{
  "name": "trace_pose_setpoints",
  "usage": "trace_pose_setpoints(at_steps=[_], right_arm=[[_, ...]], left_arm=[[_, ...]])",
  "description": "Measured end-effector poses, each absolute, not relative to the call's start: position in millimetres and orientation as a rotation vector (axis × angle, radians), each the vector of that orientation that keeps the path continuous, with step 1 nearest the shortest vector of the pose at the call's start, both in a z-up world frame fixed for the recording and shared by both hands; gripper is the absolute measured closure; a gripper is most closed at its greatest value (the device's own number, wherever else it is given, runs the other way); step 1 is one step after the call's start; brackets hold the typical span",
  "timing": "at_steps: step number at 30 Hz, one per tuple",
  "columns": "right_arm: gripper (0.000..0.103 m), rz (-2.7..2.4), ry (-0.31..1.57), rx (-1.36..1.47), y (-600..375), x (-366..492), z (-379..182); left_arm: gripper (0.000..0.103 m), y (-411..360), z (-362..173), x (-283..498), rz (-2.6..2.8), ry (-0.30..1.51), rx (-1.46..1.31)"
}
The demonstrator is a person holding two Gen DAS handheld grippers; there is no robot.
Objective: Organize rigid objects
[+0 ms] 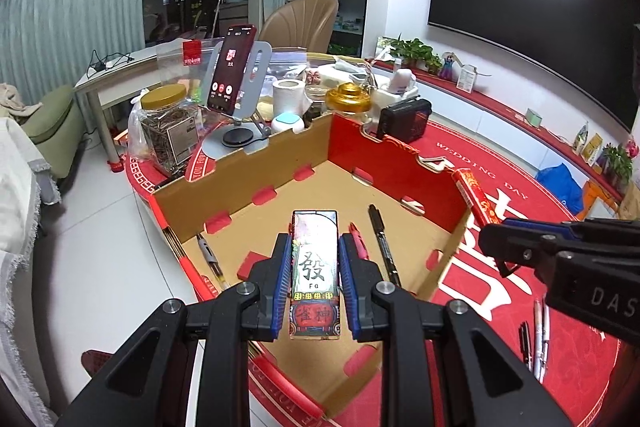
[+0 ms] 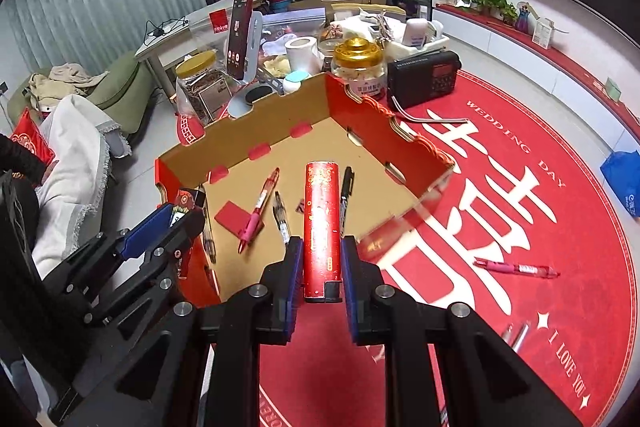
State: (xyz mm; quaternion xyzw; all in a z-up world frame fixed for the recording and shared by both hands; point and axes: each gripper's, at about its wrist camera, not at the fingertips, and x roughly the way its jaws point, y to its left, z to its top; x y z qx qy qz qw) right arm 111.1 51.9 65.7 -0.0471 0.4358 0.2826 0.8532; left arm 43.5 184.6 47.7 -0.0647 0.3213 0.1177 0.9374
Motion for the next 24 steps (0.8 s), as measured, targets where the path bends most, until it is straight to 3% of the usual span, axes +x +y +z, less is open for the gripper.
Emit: trace_pose_setpoints(at_steps=[24], right_arm=[[0.083,0.61,0.933,-0.101,95.7,151.0,49.3]], left_arm=[[0.077,216.0,34.5,90.1,0.286,0.68,-0.145]])
